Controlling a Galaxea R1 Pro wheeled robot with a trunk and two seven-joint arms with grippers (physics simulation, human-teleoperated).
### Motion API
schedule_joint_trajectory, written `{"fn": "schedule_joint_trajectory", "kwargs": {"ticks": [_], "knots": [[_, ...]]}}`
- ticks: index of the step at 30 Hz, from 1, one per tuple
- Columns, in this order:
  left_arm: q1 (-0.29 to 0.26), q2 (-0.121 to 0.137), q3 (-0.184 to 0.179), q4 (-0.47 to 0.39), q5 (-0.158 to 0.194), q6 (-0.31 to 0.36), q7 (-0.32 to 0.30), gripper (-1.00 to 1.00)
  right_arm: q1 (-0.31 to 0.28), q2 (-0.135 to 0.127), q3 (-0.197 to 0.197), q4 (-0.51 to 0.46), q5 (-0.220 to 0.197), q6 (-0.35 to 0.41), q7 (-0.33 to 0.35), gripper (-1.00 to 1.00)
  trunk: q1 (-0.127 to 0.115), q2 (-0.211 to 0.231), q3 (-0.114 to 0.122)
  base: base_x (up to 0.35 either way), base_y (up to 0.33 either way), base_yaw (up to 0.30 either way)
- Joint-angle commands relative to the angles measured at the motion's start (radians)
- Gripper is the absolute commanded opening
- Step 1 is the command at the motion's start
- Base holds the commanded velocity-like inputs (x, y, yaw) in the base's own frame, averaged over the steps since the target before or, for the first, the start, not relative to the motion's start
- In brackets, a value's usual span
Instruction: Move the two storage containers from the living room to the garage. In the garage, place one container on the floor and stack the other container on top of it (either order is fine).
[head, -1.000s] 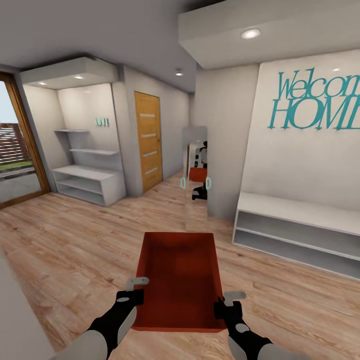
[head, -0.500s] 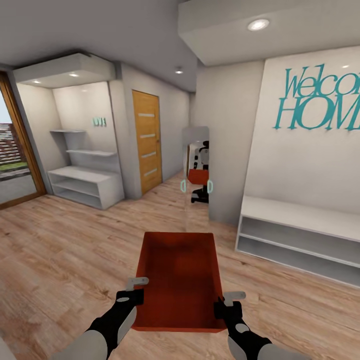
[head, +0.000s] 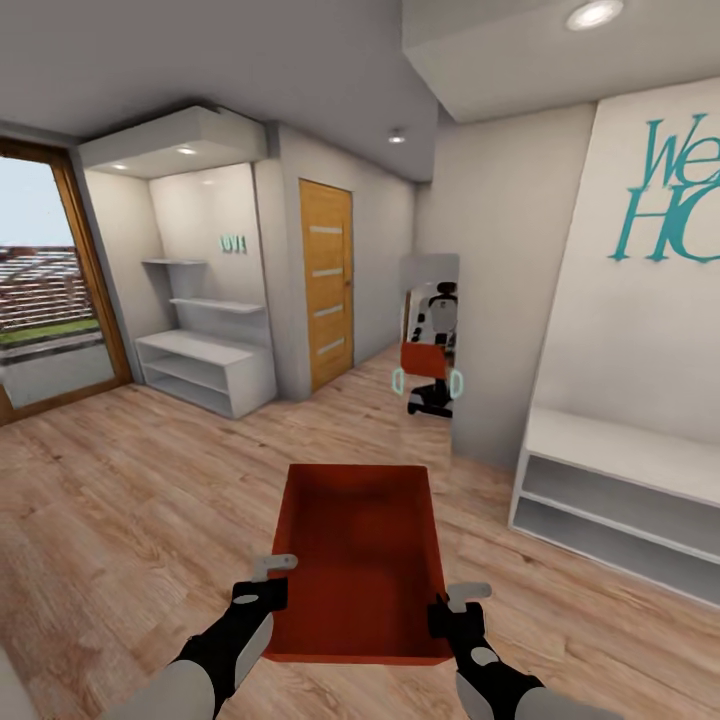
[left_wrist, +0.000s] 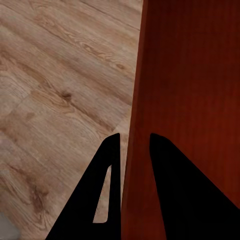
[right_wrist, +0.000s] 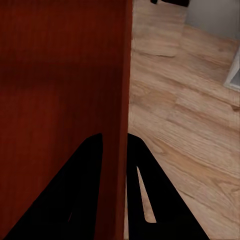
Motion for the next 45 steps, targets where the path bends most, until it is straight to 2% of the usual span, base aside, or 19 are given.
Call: {"fn": "schedule_joint_trajectory", "kwargs": {"ticks": [1,10,28,37,45], "knots": [[0.000,0.001,-0.004,-0.002,-0.007,0.008,0.015,-1.00,-0.001,0.000,-0.021,0.002,-0.022,-0.008,-0.010,-1.00,0.001,-0.001,-0.001,0.321,0.000,0.268],[0.000,0.001,-0.004,-0.003,-0.007,0.007,0.015,-1.00,-0.001,0.000,-0.021,0.002,-0.022,-0.009,-0.010,-1.00,0.001,-0.001,-0.001,0.321,0.000,0.250],[0.000,0.001,-0.004,-0.004,-0.007,0.007,0.015,-1.00,-0.001,0.000,-0.021,0.002,-0.023,-0.008,-0.010,-1.00,0.001,-0.001,0.000,0.321,0.000,0.019],[0.000,0.001,-0.004,-0.003,-0.007,0.007,0.015,-1.00,-0.001,0.000,-0.021,0.002,-0.022,-0.009,-0.010,-1.00,0.001,-0.001,0.002,0.321,0.000,0.227],[0.000,0.001,-0.004,-0.005,-0.007,0.007,0.015,-1.00,-0.001,0.000,-0.022,0.002,-0.022,-0.008,-0.010,-1.00,0.001,-0.001,0.002,0.321,0.000,0.024]]}}
